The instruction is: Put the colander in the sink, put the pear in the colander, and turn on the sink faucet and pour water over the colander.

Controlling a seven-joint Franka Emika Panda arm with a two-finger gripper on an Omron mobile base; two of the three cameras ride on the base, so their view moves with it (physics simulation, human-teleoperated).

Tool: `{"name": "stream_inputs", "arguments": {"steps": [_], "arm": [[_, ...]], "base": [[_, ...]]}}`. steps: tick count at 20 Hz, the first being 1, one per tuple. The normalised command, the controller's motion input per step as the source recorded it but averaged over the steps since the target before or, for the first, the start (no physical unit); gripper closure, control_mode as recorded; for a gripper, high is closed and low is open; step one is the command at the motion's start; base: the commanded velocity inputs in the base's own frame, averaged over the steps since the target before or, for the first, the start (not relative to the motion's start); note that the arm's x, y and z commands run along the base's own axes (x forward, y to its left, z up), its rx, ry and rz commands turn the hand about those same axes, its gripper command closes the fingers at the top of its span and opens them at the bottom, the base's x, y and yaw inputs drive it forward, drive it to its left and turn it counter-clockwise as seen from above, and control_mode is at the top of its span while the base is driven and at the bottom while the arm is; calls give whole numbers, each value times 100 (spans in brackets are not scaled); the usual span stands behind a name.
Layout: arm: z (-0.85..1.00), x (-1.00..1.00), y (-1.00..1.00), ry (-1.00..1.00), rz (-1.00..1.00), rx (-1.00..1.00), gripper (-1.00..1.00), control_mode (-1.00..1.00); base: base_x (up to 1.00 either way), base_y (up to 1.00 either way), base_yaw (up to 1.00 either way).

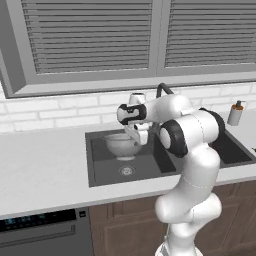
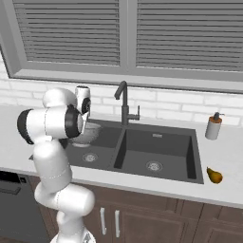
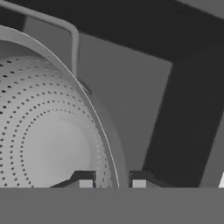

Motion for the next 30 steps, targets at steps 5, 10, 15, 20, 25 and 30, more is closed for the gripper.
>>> {"name": "stream_inputs", "arguments": {"steps": [5, 10, 15, 20, 25, 30], "arm": [[-42, 29, 33, 0, -49, -29, 100, -100], [-35, 1, 23, 0, -61, -24, 100, -100], [-19, -1, 0, 0, -60, -7, 100, -100], [-9, -33, 0, -3, -58, 0, 100, -100], [-7, -41, 8, -19, -64, -2, 100, -100], [-5, -7, 21, -25, -63, -13, 100, -100]], "base": [[0, 0, 0], [0, 0, 0], [0, 0, 0], [0, 0, 0], [0, 0, 0], [0, 0, 0]]}}
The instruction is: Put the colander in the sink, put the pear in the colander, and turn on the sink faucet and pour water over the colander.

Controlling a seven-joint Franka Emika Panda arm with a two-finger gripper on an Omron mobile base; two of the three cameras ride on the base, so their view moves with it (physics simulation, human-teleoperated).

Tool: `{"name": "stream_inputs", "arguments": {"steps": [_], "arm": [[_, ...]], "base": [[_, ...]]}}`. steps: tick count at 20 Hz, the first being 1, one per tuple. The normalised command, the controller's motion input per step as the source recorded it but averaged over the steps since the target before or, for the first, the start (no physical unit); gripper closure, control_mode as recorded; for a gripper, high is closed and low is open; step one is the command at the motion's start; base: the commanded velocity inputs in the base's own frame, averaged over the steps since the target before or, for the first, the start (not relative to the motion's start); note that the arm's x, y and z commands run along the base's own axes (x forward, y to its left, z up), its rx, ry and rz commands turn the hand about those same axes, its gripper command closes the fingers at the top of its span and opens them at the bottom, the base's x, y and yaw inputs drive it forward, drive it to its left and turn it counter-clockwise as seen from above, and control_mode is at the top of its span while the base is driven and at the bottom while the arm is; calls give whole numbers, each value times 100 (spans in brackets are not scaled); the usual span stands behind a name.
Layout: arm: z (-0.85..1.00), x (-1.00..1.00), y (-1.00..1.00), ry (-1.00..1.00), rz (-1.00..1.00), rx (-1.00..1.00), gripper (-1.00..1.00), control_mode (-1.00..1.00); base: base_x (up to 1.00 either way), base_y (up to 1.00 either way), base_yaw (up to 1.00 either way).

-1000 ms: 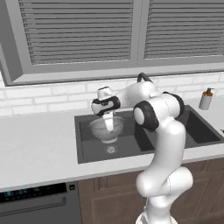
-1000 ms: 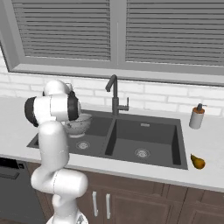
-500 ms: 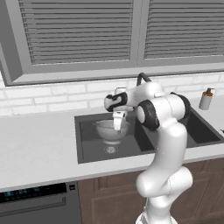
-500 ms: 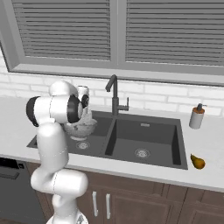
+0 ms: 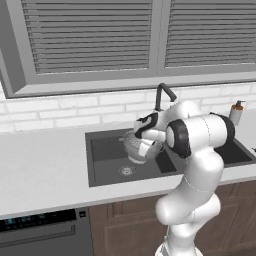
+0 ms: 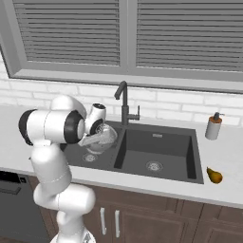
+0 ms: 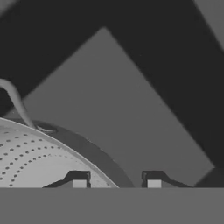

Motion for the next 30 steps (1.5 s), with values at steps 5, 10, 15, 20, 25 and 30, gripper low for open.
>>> {"name": "stream_inputs", "arguments": {"steps": [5, 10, 15, 20, 25, 30], "arm": [[-26, 11, 52, -7, -60, -13, 100, -100], [-12, 36, 54, 0, -42, -6, 100, -100], [-11, 35, 48, 2, -29, -3, 100, -100], [-1, 35, 56, 8, -15, 0, 100, -100], [2, 34, 53, 6, -6, 0, 100, -100], [2, 23, 58, 1, 0, 0, 100, -100]], "base": [[0, 0, 0], [0, 0, 0], [0, 0, 0], [0, 0, 0], [0, 0, 0], [0, 0, 0]]}}
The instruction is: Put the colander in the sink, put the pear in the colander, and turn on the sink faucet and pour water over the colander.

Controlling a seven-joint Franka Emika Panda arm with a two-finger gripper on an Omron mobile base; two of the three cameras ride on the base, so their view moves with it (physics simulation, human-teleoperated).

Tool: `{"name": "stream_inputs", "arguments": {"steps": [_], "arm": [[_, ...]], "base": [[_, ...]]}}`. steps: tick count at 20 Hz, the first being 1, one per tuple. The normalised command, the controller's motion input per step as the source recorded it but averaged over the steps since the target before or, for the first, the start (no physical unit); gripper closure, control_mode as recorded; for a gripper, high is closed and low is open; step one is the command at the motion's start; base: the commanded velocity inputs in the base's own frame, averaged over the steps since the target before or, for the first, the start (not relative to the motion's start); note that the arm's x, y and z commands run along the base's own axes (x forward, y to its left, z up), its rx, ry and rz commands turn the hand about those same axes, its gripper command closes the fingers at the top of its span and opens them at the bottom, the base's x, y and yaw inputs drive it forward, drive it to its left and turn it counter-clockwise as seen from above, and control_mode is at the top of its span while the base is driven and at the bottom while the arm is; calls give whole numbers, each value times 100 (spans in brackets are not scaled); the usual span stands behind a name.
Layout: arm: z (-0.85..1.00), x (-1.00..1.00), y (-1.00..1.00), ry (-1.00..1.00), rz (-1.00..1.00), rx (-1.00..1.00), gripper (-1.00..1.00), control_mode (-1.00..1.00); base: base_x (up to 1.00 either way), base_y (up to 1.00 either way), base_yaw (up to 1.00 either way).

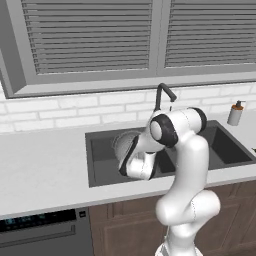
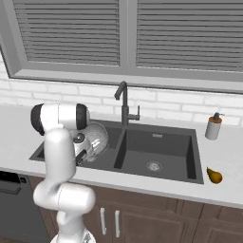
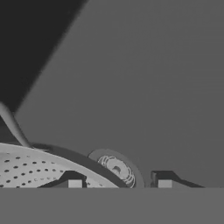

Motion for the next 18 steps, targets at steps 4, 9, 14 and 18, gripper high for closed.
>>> {"name": "stream_inputs", "arguments": {"steps": [4, 9, 14, 18], "arm": [[-1, 24, 42, 1, 0, 0, 100, -100], [-11, 8, 3, 11, -1, 0, 100, -100], [-2, -11, 0, 24, -2, 0, -100, -100], [8, -4, 1, 21, -1, 0, -100, -100]], "base": [[0, 0, 0], [0, 0, 0], [0, 0, 0], [0, 0, 0]]}}
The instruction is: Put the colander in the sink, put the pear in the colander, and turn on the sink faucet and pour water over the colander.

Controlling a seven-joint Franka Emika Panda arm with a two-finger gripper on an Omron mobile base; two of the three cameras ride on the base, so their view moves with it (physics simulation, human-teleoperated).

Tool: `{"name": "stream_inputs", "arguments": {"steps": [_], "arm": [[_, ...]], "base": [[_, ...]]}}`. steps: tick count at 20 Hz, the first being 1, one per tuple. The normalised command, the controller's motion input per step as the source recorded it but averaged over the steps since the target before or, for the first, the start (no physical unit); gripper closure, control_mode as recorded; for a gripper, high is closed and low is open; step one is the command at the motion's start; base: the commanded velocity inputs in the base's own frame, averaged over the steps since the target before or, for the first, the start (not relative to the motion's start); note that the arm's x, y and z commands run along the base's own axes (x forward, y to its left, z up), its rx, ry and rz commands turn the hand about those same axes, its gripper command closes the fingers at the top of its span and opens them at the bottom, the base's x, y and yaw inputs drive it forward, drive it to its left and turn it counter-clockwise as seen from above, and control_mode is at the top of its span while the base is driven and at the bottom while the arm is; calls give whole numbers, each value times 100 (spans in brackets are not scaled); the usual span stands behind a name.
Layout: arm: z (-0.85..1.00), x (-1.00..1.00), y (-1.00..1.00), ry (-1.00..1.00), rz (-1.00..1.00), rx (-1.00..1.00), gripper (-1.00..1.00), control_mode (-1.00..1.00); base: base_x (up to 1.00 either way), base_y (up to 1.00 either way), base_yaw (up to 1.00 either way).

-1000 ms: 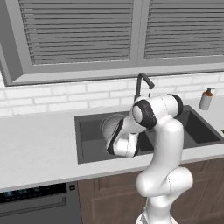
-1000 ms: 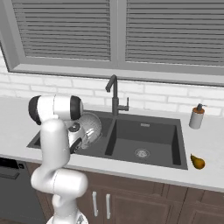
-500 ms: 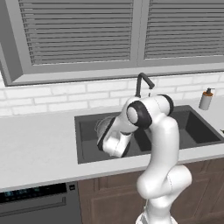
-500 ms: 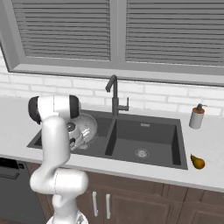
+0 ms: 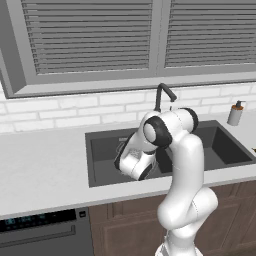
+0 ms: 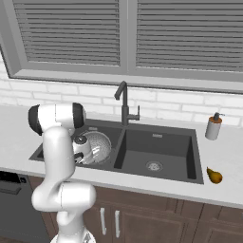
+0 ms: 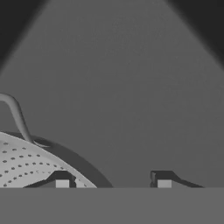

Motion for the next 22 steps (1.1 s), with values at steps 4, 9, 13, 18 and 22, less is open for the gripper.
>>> {"name": "stream_inputs", "arguments": {"steps": [4, 9, 13, 18, 22], "arm": [[16, 0, 6, 6, 0, 0, -100, -100], [35, 0, 18, 0, 0, 0, -100, -100], [67, 0, 18, 0, 7, 0, -100, -100], [79, -5, 8, 0, 7, -1, -100, -100], [91, -2, 9, 0, 6, -5, -100, -100]], "base": [[0, 0, 0], [0, 0, 0], [0, 0, 0], [0, 0, 0], [0, 0, 0]]}}
